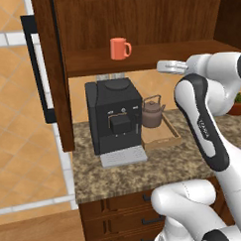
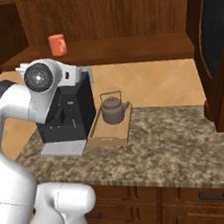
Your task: Pick the kettle from the counter and place it on the tray. Then pick the mug from the cabinet and place it on the tray. Then close the cabinet doors.
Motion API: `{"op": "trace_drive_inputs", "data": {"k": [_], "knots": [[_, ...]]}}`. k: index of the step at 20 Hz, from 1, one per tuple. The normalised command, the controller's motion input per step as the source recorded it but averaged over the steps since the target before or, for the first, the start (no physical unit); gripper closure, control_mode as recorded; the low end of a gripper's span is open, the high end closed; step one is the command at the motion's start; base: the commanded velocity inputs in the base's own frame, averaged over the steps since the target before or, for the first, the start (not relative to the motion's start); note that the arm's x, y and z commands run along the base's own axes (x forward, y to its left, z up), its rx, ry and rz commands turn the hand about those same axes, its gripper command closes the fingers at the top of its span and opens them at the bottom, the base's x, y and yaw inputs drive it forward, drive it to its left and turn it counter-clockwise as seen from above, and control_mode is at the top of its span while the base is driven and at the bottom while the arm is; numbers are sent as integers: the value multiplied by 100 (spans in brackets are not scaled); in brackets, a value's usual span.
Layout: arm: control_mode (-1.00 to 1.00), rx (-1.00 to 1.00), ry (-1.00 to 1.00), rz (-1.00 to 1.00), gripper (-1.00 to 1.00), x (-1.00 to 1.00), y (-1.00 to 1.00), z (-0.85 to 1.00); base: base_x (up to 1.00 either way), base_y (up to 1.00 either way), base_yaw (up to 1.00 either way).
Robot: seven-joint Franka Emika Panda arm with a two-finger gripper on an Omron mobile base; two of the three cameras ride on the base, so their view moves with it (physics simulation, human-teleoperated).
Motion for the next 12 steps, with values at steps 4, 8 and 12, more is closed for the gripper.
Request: {"op": "trace_drive_inputs", "data": {"k": [4,8,12], "knots": [[-100,-12,6,5,-100,6,10,4,0,0,0],[-100,-2,1,0,-100,16,8,2,0,0,0],[-100,-4,0,0,-100,10,0,15,0,0,0]]}}
